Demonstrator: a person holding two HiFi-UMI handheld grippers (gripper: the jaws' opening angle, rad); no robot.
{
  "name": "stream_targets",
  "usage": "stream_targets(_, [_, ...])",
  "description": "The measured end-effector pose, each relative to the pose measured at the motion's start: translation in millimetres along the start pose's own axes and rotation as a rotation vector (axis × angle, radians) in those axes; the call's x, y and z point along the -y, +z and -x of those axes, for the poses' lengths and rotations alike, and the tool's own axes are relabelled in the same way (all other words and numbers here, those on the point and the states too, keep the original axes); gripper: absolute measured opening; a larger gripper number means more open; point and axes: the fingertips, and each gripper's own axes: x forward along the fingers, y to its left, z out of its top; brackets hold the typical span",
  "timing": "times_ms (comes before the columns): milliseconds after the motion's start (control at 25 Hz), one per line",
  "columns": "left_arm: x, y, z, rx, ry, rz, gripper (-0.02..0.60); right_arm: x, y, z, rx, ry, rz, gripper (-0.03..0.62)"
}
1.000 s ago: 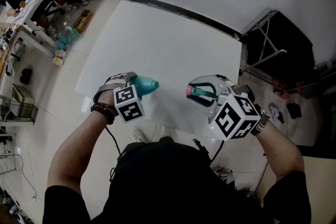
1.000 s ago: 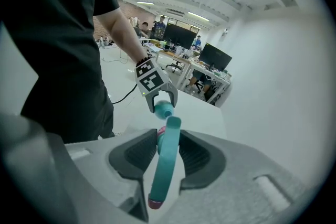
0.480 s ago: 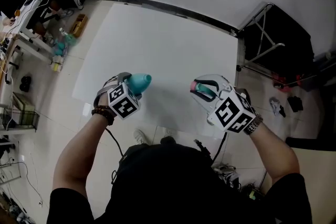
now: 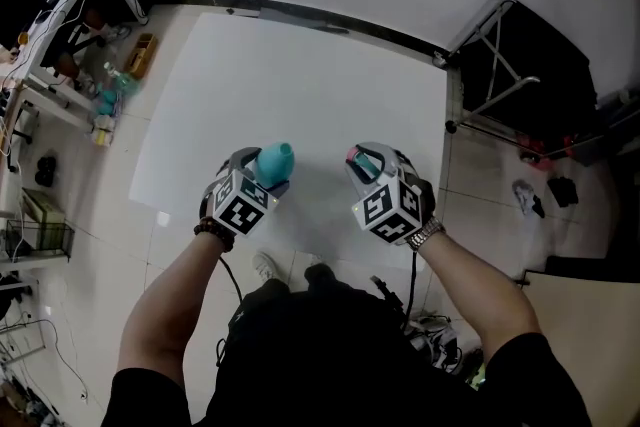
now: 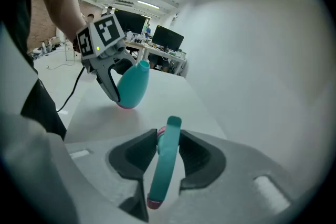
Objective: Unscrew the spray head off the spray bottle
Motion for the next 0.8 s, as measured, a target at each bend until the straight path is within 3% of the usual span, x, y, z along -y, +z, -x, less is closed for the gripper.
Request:
stream_targets(280, [3, 18, -26, 0.112, 0.001, 0.099, 0.397, -9, -17, -47, -0.009, -0.059, 0.033, 0.124])
stream_targets(800, [-9, 28, -52, 0.161, 0.023, 0.129, 0.400, -25, -23, -83, 0.007, -0.056, 0.075, 0.124])
